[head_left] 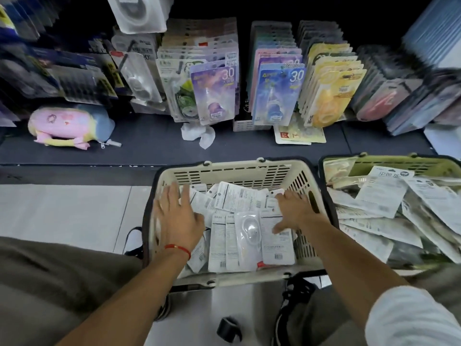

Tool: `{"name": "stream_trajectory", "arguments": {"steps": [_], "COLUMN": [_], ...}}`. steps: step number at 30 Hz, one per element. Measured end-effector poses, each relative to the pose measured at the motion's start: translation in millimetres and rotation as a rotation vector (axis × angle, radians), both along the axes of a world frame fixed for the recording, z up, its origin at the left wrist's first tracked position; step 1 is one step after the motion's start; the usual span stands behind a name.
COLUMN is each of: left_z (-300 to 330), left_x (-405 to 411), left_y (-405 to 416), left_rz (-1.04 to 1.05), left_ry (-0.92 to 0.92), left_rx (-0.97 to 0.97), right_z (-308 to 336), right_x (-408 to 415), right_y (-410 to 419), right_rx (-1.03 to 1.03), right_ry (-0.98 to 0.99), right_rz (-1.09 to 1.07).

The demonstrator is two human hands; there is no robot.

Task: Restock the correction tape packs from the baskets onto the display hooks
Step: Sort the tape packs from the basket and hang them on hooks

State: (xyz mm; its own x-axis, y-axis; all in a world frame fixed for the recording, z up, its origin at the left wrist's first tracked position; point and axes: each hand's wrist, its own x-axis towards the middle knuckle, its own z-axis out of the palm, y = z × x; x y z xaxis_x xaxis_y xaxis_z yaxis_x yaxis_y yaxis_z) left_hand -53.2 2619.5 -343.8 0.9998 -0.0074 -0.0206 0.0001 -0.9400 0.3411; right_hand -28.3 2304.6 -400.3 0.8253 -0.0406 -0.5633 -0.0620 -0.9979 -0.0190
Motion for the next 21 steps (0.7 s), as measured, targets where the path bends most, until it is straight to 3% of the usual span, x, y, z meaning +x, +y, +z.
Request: {"name": "stream_trajectory", "arguments": {"steps": [5, 8, 11, 14, 18, 20, 21], "left_z": [1.6, 5.4, 8.4, 8.9, 4.5, 0.8, -1.6], "left_x": [-14.4, -27.1, -36.5, -38.2, -31.7, -27.1, -25.2], "left_y": [-56.4, -80.5, -96.3, -97.1, -70.8, -51.4, -41.1], "left_rz": [-0.293, -0.347, -0.363, -0.336, -0.250, -0.114, -0.015], "left_ry": [0.132, 0.184, 0.291, 0.341, 0.137, 0.150, 0.191], "left_rx": [-0.294, -0.511, -0.653, -0.641, -0.511, -0.571, -0.652], "right_z": [33.7, 74.4, 103.6, 119.0, 125.6, 119.2, 112.1], "right_x": [7.4, 10.1, 5.0, -4.5, -9.3, -10.8, -12.9], "right_y": [-8.2, -5.6, 12.7, 44.6, 82.0, 88.8, 89.5], "right_rx": [0.315, 0.412, 0.662, 0.869, 1.106, 1.210, 1.162], "right_ry": [0.001, -0.107, -0.130, -0.037, 0.059, 0.115, 0.099], "right_rz": [-0.229, -0.307, -0.418, -0.570, -0.742, -0.780, -0.774]}}
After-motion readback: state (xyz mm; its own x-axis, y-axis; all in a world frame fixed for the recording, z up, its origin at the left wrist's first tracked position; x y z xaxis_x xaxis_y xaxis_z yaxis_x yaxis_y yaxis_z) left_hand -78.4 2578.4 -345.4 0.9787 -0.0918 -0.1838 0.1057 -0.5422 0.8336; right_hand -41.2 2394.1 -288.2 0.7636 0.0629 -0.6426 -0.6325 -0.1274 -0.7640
